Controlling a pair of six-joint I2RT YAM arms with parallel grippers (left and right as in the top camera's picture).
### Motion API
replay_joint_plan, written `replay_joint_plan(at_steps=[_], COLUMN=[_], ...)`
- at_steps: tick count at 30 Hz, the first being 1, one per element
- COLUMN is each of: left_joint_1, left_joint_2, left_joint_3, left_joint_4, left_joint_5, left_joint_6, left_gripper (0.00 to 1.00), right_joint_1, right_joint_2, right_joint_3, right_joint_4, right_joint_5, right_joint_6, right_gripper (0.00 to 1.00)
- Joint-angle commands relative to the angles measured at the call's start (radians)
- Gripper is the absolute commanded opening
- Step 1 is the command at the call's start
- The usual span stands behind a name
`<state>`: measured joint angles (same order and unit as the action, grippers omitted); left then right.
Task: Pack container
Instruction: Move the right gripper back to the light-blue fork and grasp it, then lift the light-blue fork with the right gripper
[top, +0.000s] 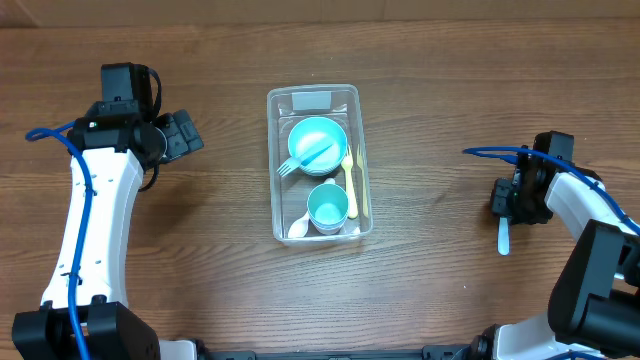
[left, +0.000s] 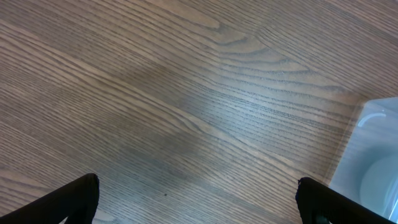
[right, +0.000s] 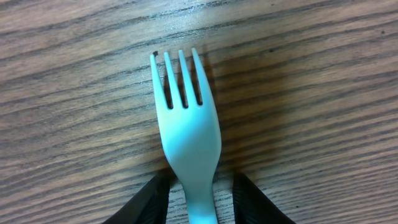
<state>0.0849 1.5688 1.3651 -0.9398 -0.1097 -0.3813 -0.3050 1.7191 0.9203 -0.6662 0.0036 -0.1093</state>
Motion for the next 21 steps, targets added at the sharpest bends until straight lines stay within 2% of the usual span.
replay_joint_plan(at_steps=[1, 6, 14, 21], left_joint_1=[0.001, 0.001, 0.001, 0.001], left_joint_2=[-0.024, -0.025, -0.024, -0.024], left_joint_3=[0.018, 0.018, 0.018, 0.018], left_joint_4=[0.002, 0.002, 0.002, 0.002], left_joint_5=[-0.005, -0.005, -0.005, -0.005], left_joint_6=[0.023, 0.023, 0.023, 0.023], left_gripper=[1.00, 1.00, 1.00, 1.00], right_joint_1=[0.006, 0.006, 0.007, 0.073], right_joint_2=[0.011, 0.011, 0.011, 0.011], right_joint_3=[-0.035, -0.027, 0.050, 0.235], right_joint_4=[-0.003, -0.003, -0.071, -0.226], right_joint_5=[-0.005, -0.005, -0.006, -0.009], right_joint_6=[0.013, 0.059, 0.108, 0.141], right_gripper=[0.33, 0.17, 0.17, 0.15])
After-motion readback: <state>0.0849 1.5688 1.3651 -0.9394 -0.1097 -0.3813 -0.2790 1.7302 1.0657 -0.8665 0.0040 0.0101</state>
